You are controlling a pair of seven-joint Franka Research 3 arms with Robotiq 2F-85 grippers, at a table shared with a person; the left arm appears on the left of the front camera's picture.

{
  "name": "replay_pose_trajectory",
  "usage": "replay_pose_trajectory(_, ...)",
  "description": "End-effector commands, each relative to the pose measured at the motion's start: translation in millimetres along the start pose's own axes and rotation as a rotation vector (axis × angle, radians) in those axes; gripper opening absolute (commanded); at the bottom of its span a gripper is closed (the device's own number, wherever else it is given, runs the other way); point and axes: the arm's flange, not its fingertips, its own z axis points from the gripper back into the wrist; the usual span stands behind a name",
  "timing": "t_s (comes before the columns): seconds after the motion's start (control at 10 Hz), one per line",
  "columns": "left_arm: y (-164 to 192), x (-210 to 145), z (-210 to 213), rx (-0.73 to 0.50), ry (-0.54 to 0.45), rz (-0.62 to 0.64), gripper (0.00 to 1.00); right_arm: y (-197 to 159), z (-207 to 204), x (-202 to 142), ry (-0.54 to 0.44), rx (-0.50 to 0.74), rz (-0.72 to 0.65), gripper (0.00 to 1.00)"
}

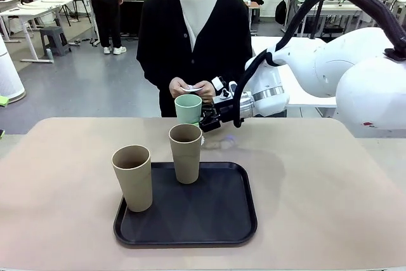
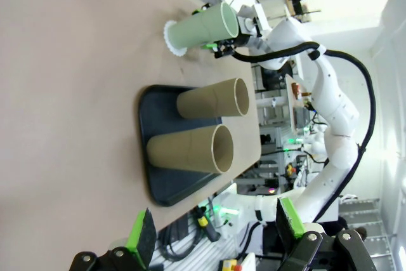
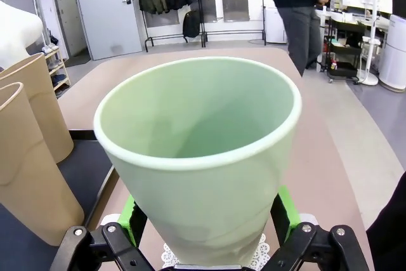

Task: Place coasters on the table and set cups on them.
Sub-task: Pick up one Reusable plastic cup and place it on a coaster set by the human.

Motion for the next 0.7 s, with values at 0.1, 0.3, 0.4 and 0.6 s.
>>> replay_pose_trajectory(0.1,0.4,-0.8,0.6,-0.008,-0.001,-0.002,1.0,-0.2,1.7,-1.7,0.017,0.012,-0.023,1.0)
replay_pose_trajectory(0.3,0.4,-0.8,0.6,-0.008,-0.001,-0.002,1.0,-0.4,2.9,-1.1,0.03,0.018,-0.032,1.0)
replay_pose_trajectory(0.4,0.4,-0.8,0.6,-0.008,-0.001,-0.002,1.0,0.1,3.7,-1.8,0.043,0.019,-0.036,1.0)
replay_pose_trajectory(0.6,0.4,-0.8,0.6,-0.008,-0.001,-0.002,1.0,-0.3,7.8,-1.1,0.08,0.011,-0.044,1.0)
